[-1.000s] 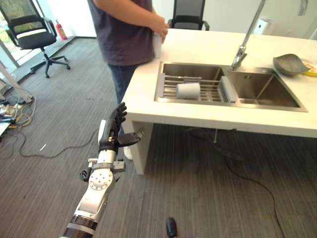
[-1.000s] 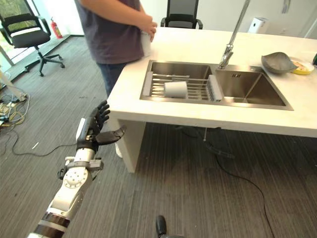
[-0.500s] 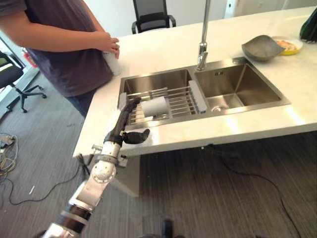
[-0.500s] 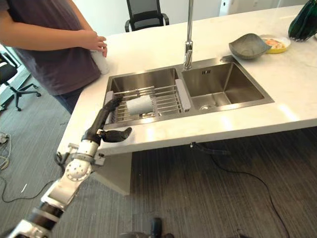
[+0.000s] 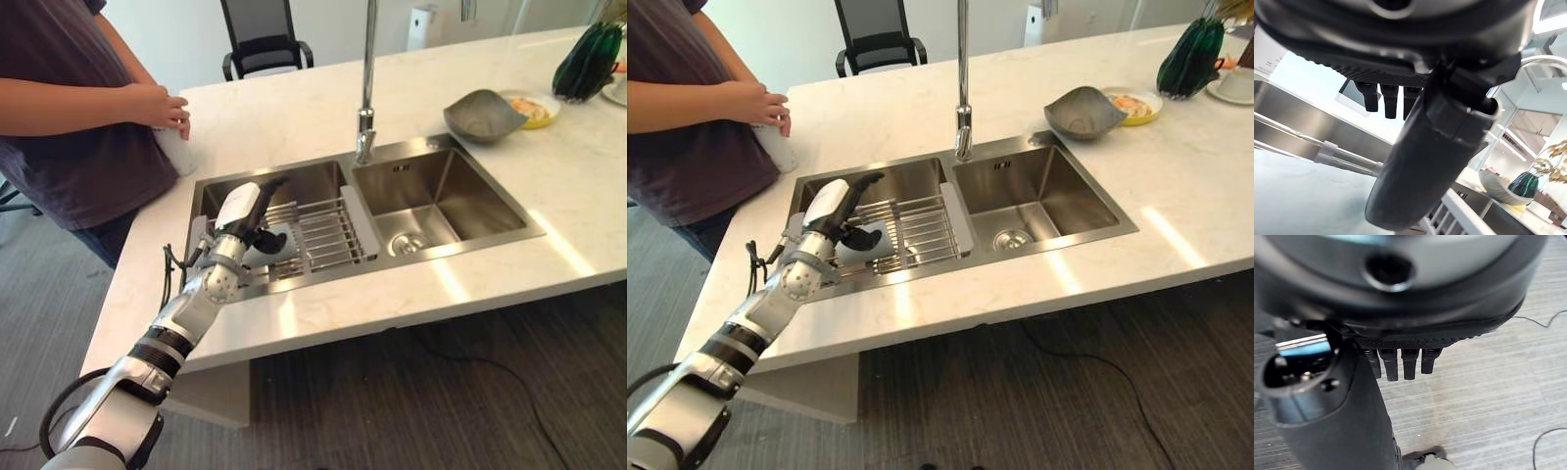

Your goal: Place the dishes in the dishwasher.

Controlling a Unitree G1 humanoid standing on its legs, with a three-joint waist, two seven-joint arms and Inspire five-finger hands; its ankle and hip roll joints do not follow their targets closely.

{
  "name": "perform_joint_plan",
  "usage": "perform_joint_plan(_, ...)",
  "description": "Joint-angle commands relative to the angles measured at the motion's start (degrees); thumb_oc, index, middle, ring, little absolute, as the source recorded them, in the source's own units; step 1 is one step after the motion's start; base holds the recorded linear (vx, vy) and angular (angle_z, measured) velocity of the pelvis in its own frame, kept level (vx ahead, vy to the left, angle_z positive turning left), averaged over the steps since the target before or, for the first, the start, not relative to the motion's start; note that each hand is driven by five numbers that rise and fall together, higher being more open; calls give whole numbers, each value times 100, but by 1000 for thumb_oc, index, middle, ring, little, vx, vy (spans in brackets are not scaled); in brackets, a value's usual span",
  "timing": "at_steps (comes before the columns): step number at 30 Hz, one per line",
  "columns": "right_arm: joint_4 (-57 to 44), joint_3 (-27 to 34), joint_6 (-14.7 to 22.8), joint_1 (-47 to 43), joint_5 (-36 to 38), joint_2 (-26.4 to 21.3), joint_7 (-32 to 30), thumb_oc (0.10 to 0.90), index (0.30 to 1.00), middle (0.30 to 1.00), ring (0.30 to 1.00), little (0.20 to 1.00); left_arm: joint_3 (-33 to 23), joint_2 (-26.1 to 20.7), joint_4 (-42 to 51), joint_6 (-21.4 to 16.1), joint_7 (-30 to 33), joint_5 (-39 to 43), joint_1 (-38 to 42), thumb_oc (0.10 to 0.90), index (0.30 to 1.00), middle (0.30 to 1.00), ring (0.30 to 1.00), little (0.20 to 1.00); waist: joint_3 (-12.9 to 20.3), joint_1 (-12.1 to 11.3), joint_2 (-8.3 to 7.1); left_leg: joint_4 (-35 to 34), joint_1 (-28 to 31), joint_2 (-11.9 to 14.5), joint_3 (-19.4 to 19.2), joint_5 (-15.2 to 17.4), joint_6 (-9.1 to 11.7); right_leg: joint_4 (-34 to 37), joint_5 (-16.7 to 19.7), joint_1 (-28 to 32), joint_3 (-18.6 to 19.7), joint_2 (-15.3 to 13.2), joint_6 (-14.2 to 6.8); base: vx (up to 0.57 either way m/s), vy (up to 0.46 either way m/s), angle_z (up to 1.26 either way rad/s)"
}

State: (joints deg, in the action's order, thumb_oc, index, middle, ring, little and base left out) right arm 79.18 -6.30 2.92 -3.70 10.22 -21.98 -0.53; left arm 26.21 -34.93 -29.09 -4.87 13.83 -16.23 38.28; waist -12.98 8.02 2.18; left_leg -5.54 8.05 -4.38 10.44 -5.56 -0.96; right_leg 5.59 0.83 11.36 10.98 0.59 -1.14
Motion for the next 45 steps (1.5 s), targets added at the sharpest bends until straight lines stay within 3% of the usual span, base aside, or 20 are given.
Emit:
perform_joint_plan(1,148,37,-40,372,-48,-325,-15,800,900,900,900,900,8,-75,-160,-46,134,-232,1071,800,900,900,900,900,417,-143,242,54,74,104,-409,813,271,-654,-530,-630,31,37,-393,19,-4,3)
perform_joint_plan(9,199,21,-100,310,-17,-271,60,800,900,900,900,900,205,-349,-415,53,-261,-153,1042,800,900,900,900,900,406,-180,262,54,119,137,-463,826,268,-565,-511,-569,32,23,-420,-1,-1,0)
perform_joint_plan(22,385,-104,-289,228,-378,-315,113,800,900,900,900,900,501,74,-900,94,-778,308,1057,800,900,900,900,900,416,-145,293,54,119,169,-521,821,280,-498,-512,-512,-15,39,-415,-5,-3,-2)
perform_joint_plan(33,315,-245,-260,114,-410,-330,87,800,900,900,900,900,833,316,-1414,96,-928,235,1315,800,900,900,900,900,420,-121,290,54,50,179,-574,803,290,-388,-445,-523,-33,36,-440,0,0,0)
perform_joint_plan(34,312,-262,-259,119,-425,-326,98,800,900,900,900,900,845,313,-1463,97,-942,225,1318,516,474,474,474,474,424,-117,293,54,55,177,-578,806,289,-387,-446,-519,-35,39,-440,0,0,0)
perform_joint_plan(35,309,-271,-258,124,-431,-314,97,800,900,900,900,900,846,319,-1512,102,-928,209,1313,400,300,300,300,300,426,-116,292,54,57,173,-583,810,289,-380,-442,-513,-34,42,-442,0,0,0)
perform_joint_plan(40,386,-268,-287,162,-487,-239,58,800,900,900,900,900,718,378,-1671,121,-760,139,1096,400,300,300,300,300,441,-105,293,54,78,171,-624,826,284,-369,-445,-494,-9,52,-431,0,0,0)
perform_joint_plan(45,476,-247,-327,178,-574,-199,40,800,900,900,900,900,606,133,-1471,67,-644,-40,781,400,300,300,300,300,468,-128,283,54,97,174,-672,845,276,-361,-448,-480,21,60,-431,1,-1,-1)
